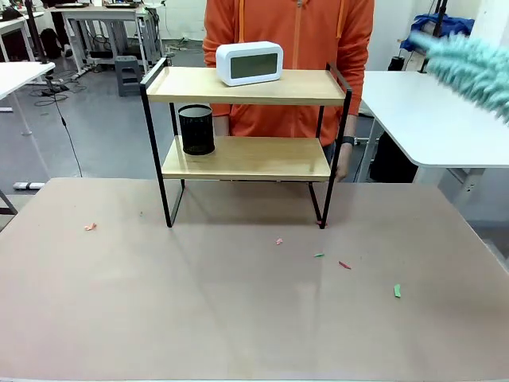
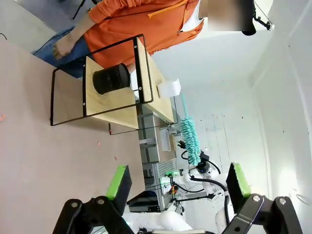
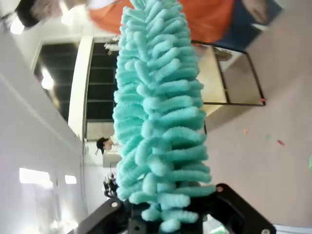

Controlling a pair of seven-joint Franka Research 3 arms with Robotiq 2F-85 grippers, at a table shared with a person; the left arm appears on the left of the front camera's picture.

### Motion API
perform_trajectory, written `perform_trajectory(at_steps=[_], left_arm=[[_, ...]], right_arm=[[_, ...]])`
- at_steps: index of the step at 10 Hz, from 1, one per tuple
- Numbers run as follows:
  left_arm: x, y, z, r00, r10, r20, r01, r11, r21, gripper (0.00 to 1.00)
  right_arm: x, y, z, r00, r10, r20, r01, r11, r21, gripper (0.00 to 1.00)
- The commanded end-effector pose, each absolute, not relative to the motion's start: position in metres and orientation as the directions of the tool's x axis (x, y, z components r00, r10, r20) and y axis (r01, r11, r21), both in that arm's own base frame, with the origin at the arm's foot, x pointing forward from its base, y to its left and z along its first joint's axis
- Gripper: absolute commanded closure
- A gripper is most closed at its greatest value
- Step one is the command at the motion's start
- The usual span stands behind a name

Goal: Clean the shelf.
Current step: Hand the Duster back to the human.

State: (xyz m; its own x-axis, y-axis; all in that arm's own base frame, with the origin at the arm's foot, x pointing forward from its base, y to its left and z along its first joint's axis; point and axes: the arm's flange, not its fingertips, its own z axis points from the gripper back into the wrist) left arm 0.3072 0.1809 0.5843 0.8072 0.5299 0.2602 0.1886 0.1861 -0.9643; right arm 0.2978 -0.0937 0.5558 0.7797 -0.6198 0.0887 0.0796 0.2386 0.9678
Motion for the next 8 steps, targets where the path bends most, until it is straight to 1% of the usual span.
perform_trajectory(at_steps=[1, 2, 4, 5, 8], left_arm=[[0.306, 0.182, 0.586, 0.807, 0.529, 0.263, 0.196, 0.179, -0.964, 0.0], [0.306, 0.182, 0.586, 0.807, 0.529, 0.263, 0.196, 0.179, -0.964, 0.0], [0.306, 0.182, 0.586, 0.807, 0.529, 0.263, 0.196, 0.179, -0.964, 0.0], [0.306, 0.182, 0.586, 0.807, 0.529, 0.263, 0.196, 0.179, -0.964, 0.0], [0.306, 0.182, 0.586, 0.807, 0.529, 0.263, 0.196, 0.179, -0.964, 0.0]], right_arm=[[0.323, -0.08, 0.535, 0.773, -0.632, -0.044, 0.182, 0.155, 0.971, 0.91], [0.331, -0.079, 0.524, 0.773, -0.63, -0.077, 0.22, 0.153, 0.963, 0.91], [0.339, -0.074, 0.521, 0.778, -0.624, -0.073, 0.226, 0.17, 0.959, 0.91], [0.333, -0.083, 0.511, 0.79, -0.61, -0.065, 0.221, 0.184, 0.958, 0.91], [0.333, -0.083, 0.511, 0.79, -0.61, -0.065, 0.221, 0.184, 0.958, 0.91]])
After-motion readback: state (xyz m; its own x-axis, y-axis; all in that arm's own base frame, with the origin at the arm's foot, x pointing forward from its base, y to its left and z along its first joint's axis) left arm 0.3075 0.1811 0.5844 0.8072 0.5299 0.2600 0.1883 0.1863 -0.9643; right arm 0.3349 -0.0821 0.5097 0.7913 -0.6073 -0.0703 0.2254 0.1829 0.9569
